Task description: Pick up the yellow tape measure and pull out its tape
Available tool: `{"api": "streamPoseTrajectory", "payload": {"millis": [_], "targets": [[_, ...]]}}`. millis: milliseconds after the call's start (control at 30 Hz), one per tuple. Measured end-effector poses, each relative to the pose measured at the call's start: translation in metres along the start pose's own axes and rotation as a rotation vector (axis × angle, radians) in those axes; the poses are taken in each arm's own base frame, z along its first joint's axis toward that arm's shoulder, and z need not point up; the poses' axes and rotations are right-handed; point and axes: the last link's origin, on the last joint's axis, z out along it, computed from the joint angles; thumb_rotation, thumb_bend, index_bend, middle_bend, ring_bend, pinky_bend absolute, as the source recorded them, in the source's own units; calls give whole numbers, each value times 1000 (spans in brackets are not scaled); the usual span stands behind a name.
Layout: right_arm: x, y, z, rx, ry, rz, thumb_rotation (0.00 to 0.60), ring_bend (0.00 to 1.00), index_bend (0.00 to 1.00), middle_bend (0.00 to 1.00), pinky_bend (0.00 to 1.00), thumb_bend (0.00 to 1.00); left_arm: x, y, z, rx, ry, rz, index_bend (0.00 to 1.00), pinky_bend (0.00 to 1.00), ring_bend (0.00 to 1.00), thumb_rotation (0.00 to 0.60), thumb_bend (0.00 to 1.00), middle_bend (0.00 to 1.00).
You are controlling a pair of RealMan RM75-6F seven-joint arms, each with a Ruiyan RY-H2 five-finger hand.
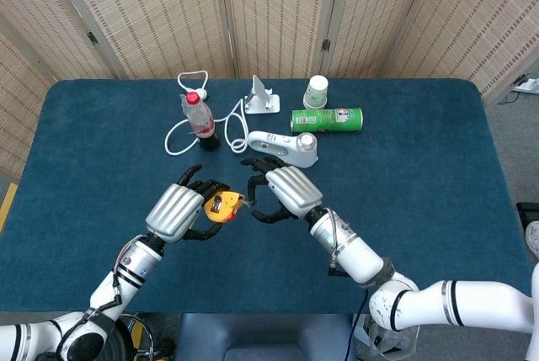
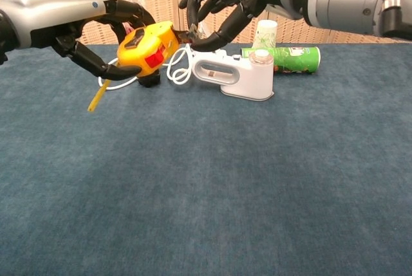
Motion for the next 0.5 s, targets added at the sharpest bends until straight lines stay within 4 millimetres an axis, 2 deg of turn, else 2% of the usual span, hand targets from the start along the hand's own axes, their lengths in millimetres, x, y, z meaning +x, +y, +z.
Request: {"api": "streamPoseTrajectory", "payload": {"millis": [500], "targets": [[-2, 2, 6, -2, 22, 12, 600, 225, 699, 230, 86, 315, -3, -1, -1, 2, -4, 3, 502, 94, 389, 467, 384, 459]]}}
